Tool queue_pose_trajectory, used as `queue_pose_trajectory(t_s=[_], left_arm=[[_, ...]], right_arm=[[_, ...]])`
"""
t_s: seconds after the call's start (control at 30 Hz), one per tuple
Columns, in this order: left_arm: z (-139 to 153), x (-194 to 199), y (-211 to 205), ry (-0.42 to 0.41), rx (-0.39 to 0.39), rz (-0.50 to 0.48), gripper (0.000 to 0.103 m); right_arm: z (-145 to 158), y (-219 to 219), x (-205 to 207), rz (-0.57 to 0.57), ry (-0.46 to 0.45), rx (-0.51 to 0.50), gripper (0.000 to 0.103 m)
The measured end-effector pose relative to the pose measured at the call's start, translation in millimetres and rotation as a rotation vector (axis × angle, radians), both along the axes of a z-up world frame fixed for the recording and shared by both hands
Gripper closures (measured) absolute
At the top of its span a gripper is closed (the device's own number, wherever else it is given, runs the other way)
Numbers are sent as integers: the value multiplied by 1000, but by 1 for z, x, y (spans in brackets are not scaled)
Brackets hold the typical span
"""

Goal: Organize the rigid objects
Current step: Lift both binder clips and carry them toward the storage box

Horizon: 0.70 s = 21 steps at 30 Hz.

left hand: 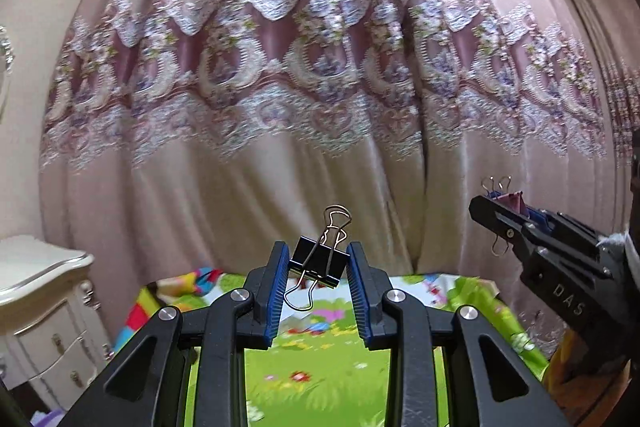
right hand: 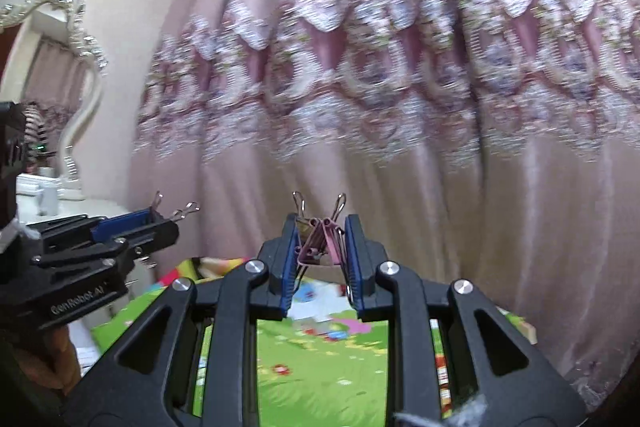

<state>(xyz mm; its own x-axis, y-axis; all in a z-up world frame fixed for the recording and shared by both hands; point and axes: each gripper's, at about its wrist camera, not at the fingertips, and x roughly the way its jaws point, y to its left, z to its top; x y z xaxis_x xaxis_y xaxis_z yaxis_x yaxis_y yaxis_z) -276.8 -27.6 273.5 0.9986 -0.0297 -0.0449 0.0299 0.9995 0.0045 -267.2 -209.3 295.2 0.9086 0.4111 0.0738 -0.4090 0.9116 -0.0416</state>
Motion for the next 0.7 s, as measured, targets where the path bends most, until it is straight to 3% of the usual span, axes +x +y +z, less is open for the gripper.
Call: queue_pose_trajectory(t_s=[0.5, 0.7], left_arm=[[-28, -46, 97, 91, -53, 227, 72], [-46, -64, 123, 184, -74, 282, 72]], right_arm=[[-12, 113, -19, 368, 62, -99, 77], [-19, 160, -28, 514, 112, -181, 77]])
